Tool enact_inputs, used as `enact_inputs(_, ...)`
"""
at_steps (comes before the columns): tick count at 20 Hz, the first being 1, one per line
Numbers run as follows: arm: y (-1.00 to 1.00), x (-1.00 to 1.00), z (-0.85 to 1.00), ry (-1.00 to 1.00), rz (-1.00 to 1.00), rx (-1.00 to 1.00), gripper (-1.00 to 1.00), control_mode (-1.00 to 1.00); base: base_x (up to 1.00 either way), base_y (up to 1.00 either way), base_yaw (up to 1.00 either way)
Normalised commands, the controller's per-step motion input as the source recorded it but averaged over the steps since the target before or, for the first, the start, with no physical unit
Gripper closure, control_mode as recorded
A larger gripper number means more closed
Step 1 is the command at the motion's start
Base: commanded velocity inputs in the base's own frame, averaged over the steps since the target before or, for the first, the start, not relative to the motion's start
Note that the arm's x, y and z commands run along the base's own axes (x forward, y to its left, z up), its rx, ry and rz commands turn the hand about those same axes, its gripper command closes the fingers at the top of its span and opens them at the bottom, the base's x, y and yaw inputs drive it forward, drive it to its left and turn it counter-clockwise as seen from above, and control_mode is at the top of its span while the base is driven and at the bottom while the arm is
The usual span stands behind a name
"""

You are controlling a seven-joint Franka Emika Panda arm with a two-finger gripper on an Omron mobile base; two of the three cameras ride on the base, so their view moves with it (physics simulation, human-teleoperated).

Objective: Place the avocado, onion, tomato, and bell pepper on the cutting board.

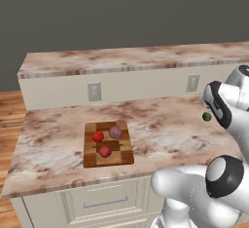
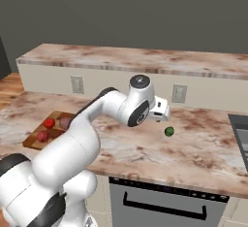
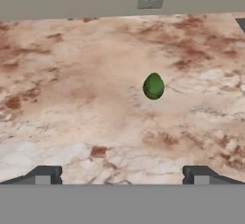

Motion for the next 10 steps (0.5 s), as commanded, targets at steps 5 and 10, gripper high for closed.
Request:
enact_inputs(5, -0.24, 0.26, -0.07, 0.00, 0.00, -0.01, -1.00, -1.00, 0.00, 0.00, 0.00)
enact_inputs(10, -0.18, 0.27, 0.00, 0.10, 0.00, 0.00, -1.00, -1.00, 0.00, 0.00, 0.00)
